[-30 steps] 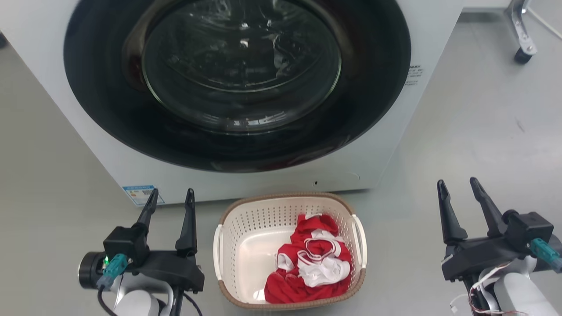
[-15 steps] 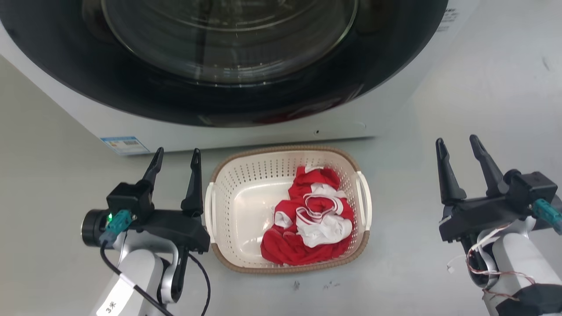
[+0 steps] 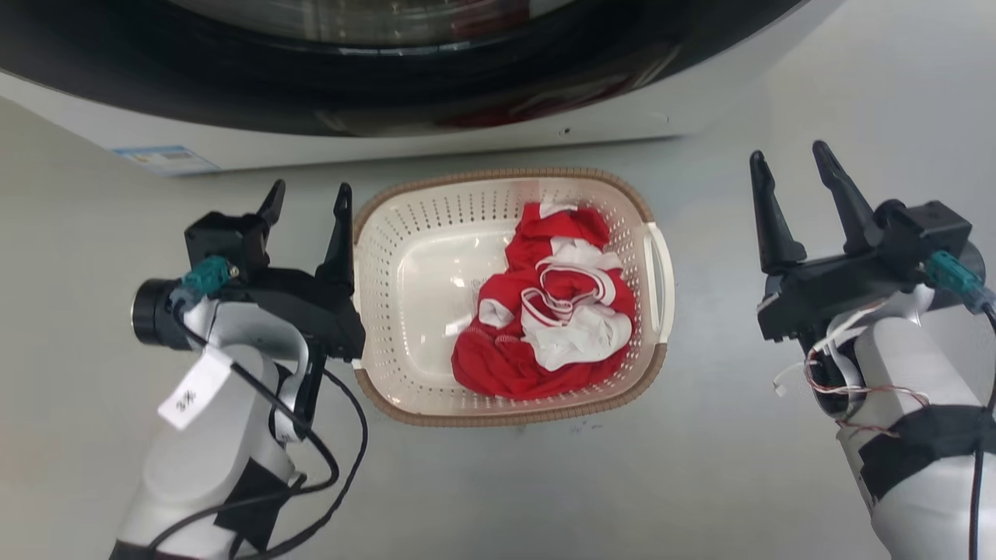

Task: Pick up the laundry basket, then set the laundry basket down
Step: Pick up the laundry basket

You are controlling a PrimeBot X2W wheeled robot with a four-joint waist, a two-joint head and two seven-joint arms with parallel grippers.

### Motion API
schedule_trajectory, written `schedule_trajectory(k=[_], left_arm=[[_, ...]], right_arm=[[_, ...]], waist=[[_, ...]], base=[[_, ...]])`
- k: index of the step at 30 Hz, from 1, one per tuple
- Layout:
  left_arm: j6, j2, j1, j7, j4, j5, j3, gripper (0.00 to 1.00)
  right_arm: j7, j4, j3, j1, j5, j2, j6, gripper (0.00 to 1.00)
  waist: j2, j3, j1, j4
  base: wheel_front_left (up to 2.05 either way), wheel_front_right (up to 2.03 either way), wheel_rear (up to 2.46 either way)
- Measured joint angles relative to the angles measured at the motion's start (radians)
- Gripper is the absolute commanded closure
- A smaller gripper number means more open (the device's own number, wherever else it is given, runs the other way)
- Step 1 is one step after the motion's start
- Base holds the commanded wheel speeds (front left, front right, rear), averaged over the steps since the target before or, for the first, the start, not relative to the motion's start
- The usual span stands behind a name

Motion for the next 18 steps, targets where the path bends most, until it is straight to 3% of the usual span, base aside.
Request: schedule_trajectory(k=[18], left_arm=[[-0.044,-0.021,-0.146,0.116,0.282,-0.017,-0.008,0.00]], right_arm=[[0.016,0.280,0.098,-0.146,-0.022,0.070,0.019,0.00]], waist=[[0.0000,0.186,-0.0001,-0.013]], base=[[0.00,0.00,0.00]])
